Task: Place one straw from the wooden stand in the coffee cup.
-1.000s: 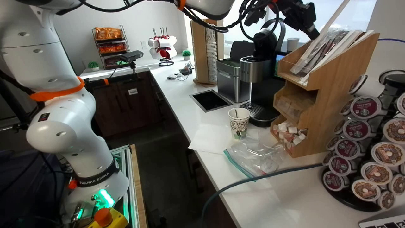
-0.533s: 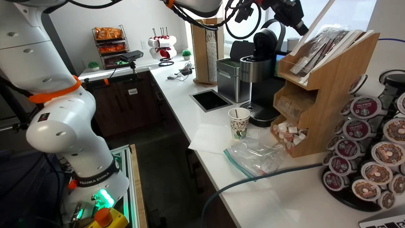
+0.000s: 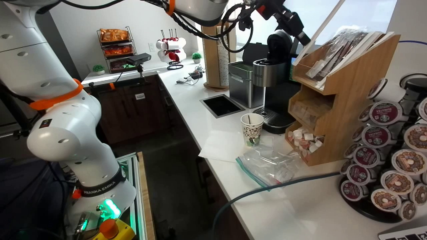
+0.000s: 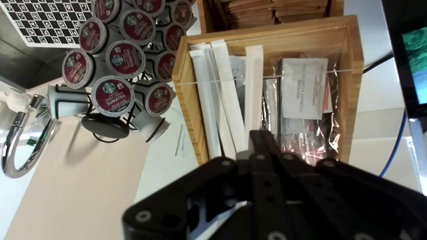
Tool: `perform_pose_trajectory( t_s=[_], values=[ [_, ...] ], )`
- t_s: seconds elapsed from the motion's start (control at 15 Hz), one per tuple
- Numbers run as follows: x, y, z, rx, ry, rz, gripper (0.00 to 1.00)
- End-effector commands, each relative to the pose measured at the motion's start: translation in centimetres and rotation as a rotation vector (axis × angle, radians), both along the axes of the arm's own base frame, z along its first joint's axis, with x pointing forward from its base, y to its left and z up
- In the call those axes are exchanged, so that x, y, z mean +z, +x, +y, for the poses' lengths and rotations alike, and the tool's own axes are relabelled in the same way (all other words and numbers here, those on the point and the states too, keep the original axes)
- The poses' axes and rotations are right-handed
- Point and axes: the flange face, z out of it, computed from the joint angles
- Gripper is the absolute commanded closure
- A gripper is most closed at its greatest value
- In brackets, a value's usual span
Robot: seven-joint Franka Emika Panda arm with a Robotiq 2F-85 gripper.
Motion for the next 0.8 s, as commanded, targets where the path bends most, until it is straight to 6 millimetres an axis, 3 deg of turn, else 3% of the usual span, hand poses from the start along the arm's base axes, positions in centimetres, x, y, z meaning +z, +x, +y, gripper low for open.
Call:
perform_pose_trajectory(
  t_s=[0.0,0.33,0.47,0.53,0.73],
  values=[
    [-1.4,-1.2,1.5,-0.115,0.024,-0.032,1.0],
    [-4.0,-1.6,3.6,-0.184,0.058,-0.014,1.0],
    [-4.0,-2.3,3.6,-0.157,0.005,0.002,1.0],
    [-3.9,-0.8,3.4,-0.15,0.046,-0.007,0.99],
    [-3.9,-1.3,3.4,-0.144,0.027,-0.004,0.99]
  ],
)
